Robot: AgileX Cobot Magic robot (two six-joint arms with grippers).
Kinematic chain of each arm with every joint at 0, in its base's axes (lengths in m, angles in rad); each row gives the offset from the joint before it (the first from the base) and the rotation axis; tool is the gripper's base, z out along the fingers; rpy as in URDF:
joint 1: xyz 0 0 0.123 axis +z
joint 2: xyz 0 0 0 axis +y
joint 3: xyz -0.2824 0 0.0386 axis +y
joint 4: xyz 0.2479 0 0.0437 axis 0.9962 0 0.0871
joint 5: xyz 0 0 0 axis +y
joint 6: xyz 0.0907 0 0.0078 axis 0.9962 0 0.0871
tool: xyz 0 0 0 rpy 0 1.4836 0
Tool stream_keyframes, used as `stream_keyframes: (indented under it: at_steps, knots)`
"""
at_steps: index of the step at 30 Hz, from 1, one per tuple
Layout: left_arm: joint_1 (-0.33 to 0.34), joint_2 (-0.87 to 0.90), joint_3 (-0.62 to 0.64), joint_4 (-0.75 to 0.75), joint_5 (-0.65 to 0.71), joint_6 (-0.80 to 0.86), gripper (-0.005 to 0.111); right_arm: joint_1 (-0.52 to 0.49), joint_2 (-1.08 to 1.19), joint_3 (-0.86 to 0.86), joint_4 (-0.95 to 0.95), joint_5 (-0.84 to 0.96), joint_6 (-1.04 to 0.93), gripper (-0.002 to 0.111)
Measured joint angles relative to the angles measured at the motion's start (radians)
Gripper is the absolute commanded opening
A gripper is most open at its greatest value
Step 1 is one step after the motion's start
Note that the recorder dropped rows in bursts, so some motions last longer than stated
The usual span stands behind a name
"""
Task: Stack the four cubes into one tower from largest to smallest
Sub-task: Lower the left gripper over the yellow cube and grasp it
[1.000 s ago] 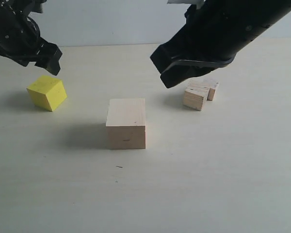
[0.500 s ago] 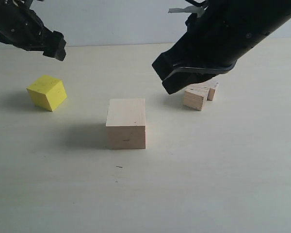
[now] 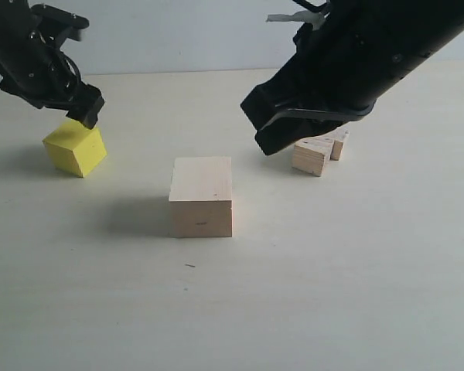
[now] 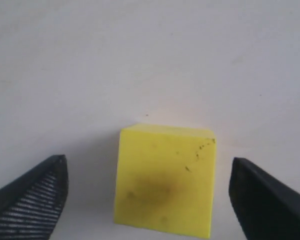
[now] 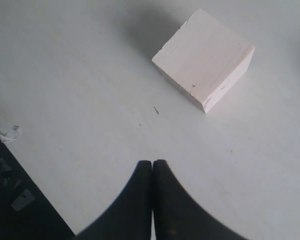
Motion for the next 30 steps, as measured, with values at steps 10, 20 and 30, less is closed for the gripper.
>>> stream_keyframes:
  at_steps: [10,20,30]
  knots:
    - [0.000,0.056,0.000,0.009,0.012,-0.007,0.084,0.000,0.000,0.000,0.002,0.000,-0.003,0.000]
    - [0.000,0.105,0.000,-0.022,0.006,-0.008,0.050,0.000,0.000,0.000,0.002,0.000,-0.014,0.000]
    - [0.000,0.099,-0.004,-0.032,0.035,0.003,0.000,0.000,0.000,0.000,0.002,0.000,-0.016,0.000]
